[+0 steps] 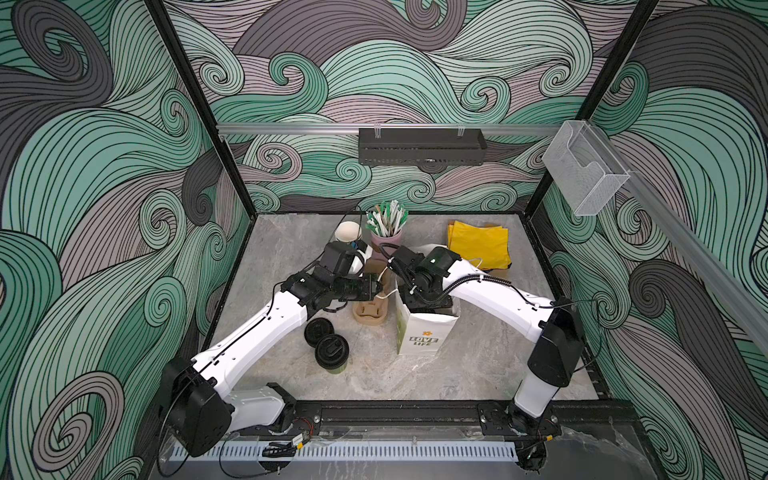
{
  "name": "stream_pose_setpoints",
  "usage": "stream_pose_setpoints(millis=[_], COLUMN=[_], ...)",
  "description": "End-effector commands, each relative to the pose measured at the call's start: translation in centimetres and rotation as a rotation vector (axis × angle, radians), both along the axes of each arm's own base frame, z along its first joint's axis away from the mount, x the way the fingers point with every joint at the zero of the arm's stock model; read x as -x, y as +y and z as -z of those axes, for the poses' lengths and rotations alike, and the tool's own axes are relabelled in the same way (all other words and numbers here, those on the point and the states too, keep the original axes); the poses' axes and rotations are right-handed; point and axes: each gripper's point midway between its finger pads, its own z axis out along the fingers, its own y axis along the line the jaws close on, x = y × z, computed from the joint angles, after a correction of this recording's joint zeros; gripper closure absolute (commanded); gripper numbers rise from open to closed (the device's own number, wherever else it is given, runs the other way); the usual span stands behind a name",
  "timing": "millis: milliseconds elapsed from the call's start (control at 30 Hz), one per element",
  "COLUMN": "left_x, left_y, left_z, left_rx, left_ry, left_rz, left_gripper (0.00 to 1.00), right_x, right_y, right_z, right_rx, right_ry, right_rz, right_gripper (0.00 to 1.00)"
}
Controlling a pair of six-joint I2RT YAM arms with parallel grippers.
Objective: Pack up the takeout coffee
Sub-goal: 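Open the right gripper and lift it out of the bag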
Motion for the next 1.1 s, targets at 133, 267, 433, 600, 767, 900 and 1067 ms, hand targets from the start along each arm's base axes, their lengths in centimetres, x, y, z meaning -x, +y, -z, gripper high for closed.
stream_pose_setpoints(millis=[133, 267, 433, 600, 767, 900, 1067], left_x=[0.5, 0.5, 0.6, 0.7, 0.7, 0.7, 0.7], left_y=[0.1, 0.1, 0.2, 0.3, 0.3, 0.3, 0.3], left_z=[0.9, 1.1, 1.6, 1.8, 1.9, 2.0, 2.0], left_rx=[-0.023, -0.026, -0.036, -0.041, -0.043, -0.044, -0.044], left_ry=[0.02, 0.027, 0.039, 0.042, 0.045, 0.047, 0.047], left_rz=[0.026, 0.027, 0.029, 0.029, 0.028, 0.028, 0.028], left_gripper=[1.0, 1.0, 1.0, 1.0, 1.0, 1.0, 1.0], right_x=[-0.5, -0.5, -0.8, -1.1, -1.6, -1.7, -0.8], right_y=[0.1, -0.2, -0.2, 1.0, 1.8, 2.2, 4.1], right_z=[-3.8, -4.0, -4.4, -6.8, -10.5, -13.0, -17.2], right_rx=[-0.061, -0.04, -0.029, -0.092, -0.167, -0.234, -0.363], right_ry=[-0.091, -0.11, -0.138, -0.202, -0.318, -0.392, -0.476], right_rz=[0.001, -0.003, -0.008, -0.031, -0.053, -0.071, -0.176], right_gripper=[0.06, 0.09, 0.11, 0.12, 0.11, 0.11, 0.12])
